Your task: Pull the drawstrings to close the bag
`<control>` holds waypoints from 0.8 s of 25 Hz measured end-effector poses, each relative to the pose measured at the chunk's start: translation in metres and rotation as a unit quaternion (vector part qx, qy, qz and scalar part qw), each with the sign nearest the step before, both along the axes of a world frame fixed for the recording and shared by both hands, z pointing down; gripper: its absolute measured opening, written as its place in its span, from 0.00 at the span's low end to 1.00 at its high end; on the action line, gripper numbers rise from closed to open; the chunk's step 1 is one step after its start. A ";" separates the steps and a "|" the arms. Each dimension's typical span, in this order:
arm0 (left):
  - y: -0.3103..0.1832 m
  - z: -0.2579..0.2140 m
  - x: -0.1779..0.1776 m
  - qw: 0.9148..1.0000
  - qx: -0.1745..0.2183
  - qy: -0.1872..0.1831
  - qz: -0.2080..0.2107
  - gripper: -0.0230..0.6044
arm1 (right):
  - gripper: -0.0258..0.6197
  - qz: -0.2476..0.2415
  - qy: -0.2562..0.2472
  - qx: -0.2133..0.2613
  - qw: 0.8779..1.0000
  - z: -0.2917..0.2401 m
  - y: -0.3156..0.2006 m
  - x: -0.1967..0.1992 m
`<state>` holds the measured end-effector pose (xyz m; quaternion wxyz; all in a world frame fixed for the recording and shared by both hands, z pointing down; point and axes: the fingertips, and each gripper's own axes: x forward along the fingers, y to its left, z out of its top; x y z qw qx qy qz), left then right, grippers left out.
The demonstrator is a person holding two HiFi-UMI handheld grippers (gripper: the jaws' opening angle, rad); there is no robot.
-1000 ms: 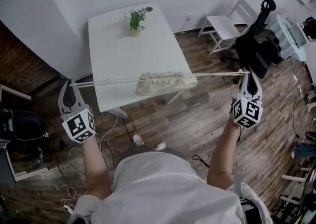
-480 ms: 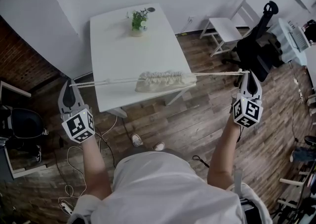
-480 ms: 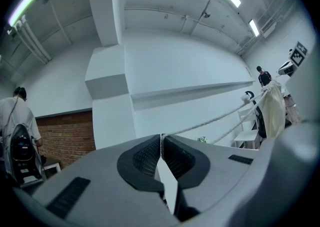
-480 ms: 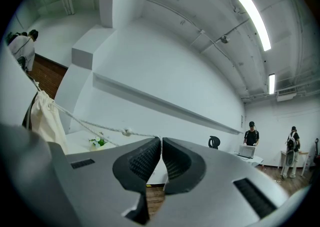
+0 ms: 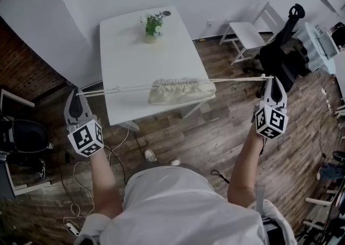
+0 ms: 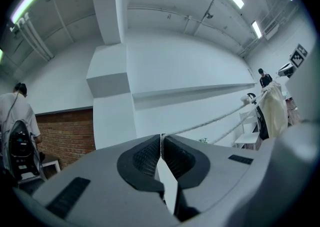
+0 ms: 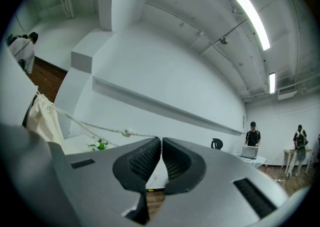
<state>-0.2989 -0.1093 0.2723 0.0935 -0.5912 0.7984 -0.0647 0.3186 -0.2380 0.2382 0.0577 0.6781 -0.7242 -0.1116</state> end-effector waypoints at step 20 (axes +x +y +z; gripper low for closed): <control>-0.040 0.013 -0.012 0.999 -0.019 0.021 0.020 0.07 | 0.10 0.000 -0.040 -0.028 0.999 0.022 -0.029 -0.009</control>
